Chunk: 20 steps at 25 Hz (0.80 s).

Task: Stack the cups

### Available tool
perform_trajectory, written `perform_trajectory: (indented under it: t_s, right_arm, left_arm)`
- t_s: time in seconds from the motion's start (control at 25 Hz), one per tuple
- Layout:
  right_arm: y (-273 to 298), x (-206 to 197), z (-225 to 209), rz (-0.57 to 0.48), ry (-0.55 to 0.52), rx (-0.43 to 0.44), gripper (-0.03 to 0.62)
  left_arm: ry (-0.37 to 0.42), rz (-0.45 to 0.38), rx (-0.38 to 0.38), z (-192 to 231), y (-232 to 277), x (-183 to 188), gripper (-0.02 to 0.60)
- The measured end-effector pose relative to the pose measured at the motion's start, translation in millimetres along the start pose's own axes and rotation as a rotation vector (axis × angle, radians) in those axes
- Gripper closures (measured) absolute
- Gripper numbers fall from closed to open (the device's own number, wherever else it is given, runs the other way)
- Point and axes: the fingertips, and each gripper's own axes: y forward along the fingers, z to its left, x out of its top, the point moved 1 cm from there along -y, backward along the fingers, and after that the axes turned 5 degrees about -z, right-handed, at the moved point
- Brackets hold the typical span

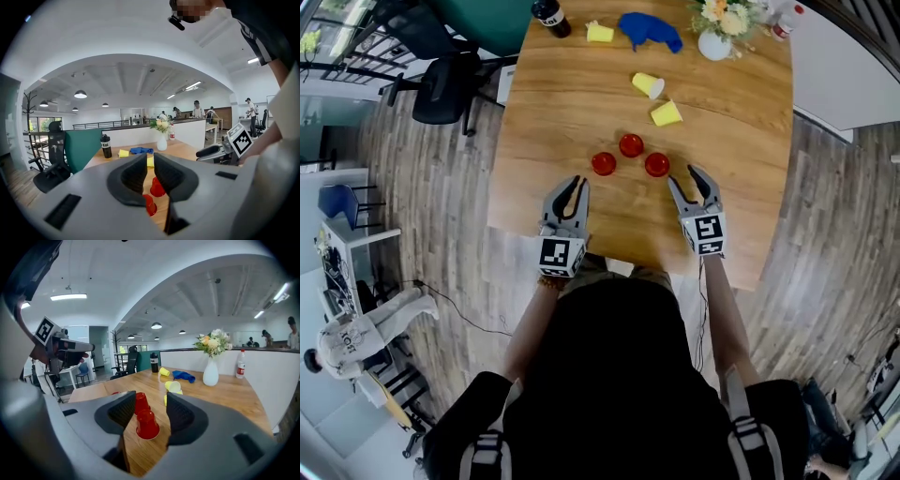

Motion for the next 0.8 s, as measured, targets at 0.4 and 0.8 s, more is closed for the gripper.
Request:
perform_trajectory:
  t_s: [0.4,0.8]
  right_arm:
    - [39.3,-31.4,20.9,0.111,-0.047,0.058,0.342]
    - [62.5,-66.2,18.6,0.192,-0.045,0.047,0.332]
  left_arm:
    - [-0.01,-0.008,0.01,13.3,-13.3,-18.1,0.54]
    - [-0.028,0.009,-0.02,22.8,-18.9,-32.9,0.52]
